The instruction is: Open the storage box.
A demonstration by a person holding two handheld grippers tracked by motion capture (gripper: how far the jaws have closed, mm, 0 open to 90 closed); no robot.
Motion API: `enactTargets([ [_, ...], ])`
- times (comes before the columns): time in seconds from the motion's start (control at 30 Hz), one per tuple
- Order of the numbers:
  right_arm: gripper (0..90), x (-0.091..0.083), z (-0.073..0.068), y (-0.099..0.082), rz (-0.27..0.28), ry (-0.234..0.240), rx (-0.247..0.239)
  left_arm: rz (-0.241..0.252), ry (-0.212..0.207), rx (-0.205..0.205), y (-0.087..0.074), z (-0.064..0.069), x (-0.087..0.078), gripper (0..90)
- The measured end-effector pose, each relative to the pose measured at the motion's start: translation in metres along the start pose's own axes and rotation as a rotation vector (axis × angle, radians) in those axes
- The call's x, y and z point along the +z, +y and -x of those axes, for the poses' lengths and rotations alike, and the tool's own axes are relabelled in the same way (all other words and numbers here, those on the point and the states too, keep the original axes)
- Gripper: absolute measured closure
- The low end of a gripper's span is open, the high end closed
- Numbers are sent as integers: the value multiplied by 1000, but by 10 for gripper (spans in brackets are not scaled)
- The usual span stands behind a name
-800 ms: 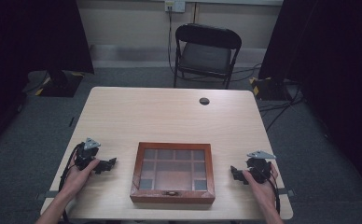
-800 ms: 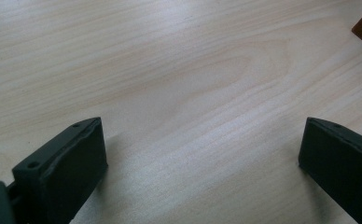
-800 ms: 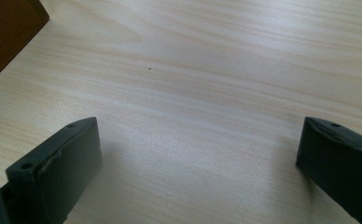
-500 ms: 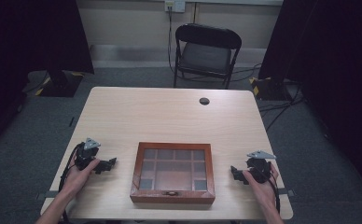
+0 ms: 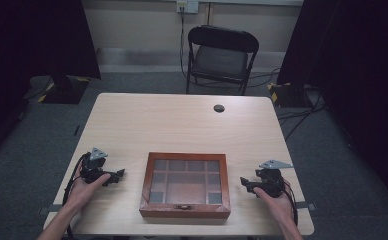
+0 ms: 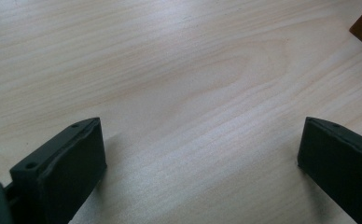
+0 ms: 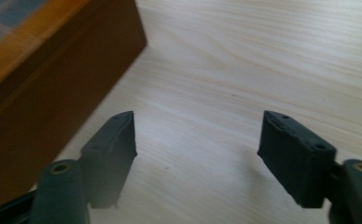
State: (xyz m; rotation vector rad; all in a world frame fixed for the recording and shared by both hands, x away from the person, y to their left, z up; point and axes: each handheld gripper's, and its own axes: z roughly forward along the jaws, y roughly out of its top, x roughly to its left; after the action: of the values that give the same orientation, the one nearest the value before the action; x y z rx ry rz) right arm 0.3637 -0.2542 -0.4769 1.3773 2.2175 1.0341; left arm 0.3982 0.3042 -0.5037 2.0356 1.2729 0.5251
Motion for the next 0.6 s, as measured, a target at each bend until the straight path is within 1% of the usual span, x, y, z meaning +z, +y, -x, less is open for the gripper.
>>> enactTargets([
  [0.03, 310, -1, -2, 1, 4, 7, -6, 0, 0, 0, 0, 0, 0, 1],
  [0.07, 320, -2, -5, 2, -2, 16, 0, 0, -1, 0, 0, 0, 0, 1],
  [0.1, 320, -2, -5, 2, -2, 16, 0, 0, -1, 0, 0, 0, 0, 1],
  [0.13, 337, -3, -7, 3, -6, 27, -4, 0, 0, 0, 0, 0, 0, 1],
  [0.17, 353, -5, -12, 5, 0, 53, 2, 0, -1, 0, 0, 0, 0, 1],
  [0.2, 361, -6, -15, 6, 2, 63, -6, 0, -1, 0, 0, 0, 0, 1],
  [0.23, 361, -6, -15, 6, 2, 63, -6, 0, -1, 0, 0, 0, 0, 1],
  [0.3, 375, -7, -22, 10, -15, 68, -7, 0, 0, 0, 0, 0, 0, 1],
  [0.33, 393, -6, -27, 12, -10, 101, -15, 0, -1, 0, 0, 0, 0, 1],
  [0.37, 393, -6, -27, 12, -10, 101, -15, 0, -1, 0, 0, 0, 0, 1],
  [0.4, 418, -6, -33, 16, -9, 122, -24, 0, -1, 0, 0, 0, 0, 1],
  [0.43, 418, -6, -33, 16, -9, 122, -24, 0, -1, 0, 0, 0, 0, 1],
  [0.5, 449, -8, -38, 21, 7, 154, -29, 0, 0, -1, 0, 0, 0, 1],
  [0.53, 493, -10, -44, 24, 21, 151, -44, -2, 0, 2, 0, 0, 0, 0],
  [0.57, 489, -11, -45, 26, 25, 145, -51, -2, -1, 2, 0, 0, 0, 0],
  [0.6, 472, -13, -46, 28, 36, 151, -49, -1, -1, 1, 0, 0, 0, 0],
])
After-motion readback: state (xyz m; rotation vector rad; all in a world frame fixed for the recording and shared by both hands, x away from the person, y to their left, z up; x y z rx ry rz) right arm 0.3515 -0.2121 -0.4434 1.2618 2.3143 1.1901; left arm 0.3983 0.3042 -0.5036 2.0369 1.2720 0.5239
